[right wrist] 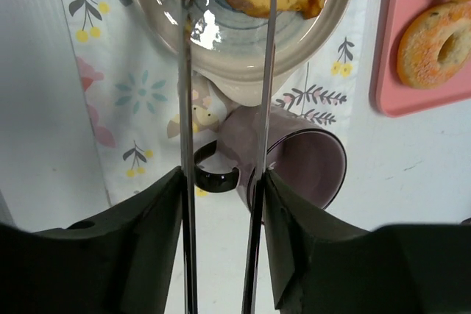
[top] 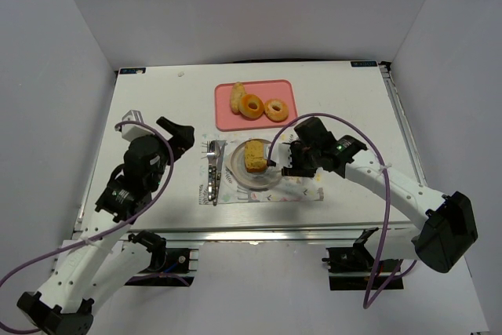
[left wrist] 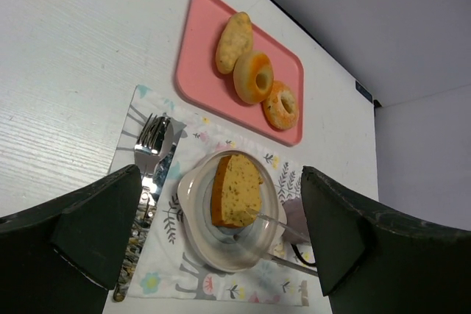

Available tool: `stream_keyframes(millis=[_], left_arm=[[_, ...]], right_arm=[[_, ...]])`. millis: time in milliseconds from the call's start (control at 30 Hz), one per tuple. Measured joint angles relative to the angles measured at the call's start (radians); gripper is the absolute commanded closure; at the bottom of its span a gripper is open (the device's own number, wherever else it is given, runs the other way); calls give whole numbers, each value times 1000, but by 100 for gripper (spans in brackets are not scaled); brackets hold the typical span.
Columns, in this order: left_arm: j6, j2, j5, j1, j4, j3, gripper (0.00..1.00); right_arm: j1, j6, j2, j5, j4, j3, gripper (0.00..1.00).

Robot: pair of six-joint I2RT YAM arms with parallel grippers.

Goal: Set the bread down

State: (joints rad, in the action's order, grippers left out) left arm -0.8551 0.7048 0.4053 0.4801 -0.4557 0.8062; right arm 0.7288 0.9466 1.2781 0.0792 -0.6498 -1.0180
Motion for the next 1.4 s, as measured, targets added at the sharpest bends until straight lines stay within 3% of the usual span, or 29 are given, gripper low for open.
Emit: stream_keyframes(millis=[433, 700, 867, 1100, 1233, 1400], left_arm=[[-7, -48, 5, 0, -12, -15, 2], [-7, -19, 2, 0, -4, -15, 2], [-2, -2, -3, 0, 2, -15, 2], [1, 1, -6, 0, 15, -15, 2], [1, 7, -6, 0, 15, -15, 2], [1, 16, -6, 0, 15, -15, 2]], right_arm=[[0, -10, -69, 52, -45, -40, 52], [-34, -163, -131, 47, 19, -130, 57], [-278, -327, -82, 48, 106, -131, 62], [-695, -516, 140, 93, 176, -166, 65], [-816, -609, 283, 103, 219, -171, 65], [-882, -724, 441, 87, 272, -171, 54]])
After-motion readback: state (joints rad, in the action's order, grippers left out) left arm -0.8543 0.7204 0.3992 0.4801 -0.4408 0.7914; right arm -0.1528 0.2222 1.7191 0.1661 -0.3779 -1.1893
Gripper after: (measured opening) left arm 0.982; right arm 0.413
